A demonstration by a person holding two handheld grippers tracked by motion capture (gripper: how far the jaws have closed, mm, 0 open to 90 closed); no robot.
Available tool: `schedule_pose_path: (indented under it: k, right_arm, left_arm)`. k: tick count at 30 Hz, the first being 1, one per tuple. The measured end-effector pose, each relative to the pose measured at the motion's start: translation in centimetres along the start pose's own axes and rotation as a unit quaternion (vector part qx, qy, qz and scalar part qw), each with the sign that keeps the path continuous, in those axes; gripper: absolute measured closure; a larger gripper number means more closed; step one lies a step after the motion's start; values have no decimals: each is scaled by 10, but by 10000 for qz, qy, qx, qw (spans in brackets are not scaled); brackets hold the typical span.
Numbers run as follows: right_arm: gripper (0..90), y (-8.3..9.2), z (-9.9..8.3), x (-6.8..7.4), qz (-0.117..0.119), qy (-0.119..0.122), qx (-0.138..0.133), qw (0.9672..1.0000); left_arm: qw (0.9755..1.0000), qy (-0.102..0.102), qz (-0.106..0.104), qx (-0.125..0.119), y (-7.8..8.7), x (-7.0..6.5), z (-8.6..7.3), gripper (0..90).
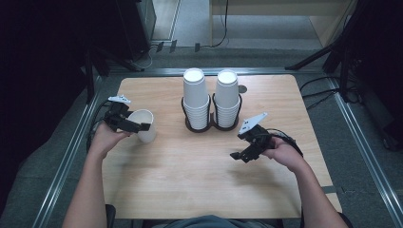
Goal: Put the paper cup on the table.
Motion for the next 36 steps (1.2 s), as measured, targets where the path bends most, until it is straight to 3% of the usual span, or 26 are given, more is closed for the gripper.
schedule_pose_path:
  k: [11,14,20,26,29,33,36]
  right_arm:
    - [154,-1,-1,1,0,45,45,10000]
    - [154,-1,-1,1,6,48,49,10000]
    - [154,-1,-1,1,16,66,54,10000]
    - [154,-1,-2,2,26,79,74,9999]
    - [154,-1,-2,2,31,95,89,9999]
    - [154,-1,-2,2,25,103,96,9999]
    - [154,-1,-3,2,26,102,97,9999]
  left_arm:
    - [9999,40,85,-135,21,-5,5,11]
    - [9996,37,200,-187,28,-4,6,12]
    - [9995,118,154,-250,37,-8,8,12]
    - [9996,98,219,-167,39,-17,15,12]
    - [9997,75,150,-178,38,-22,18,12]
    - [9988,14,415,-242,34,-26,24,13]
    - [9987,-9,459,-211,32,-28,25,13]
Point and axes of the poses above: each handheld gripper's, and its own axes: y roughly backward along the jaws, z roughly out of its top, x roughly to its left, the point moved 5 cm from there along -y, roughly forward along the jaws, and after that the axes turned 10 degrees about -z, right-handed, at the moved point
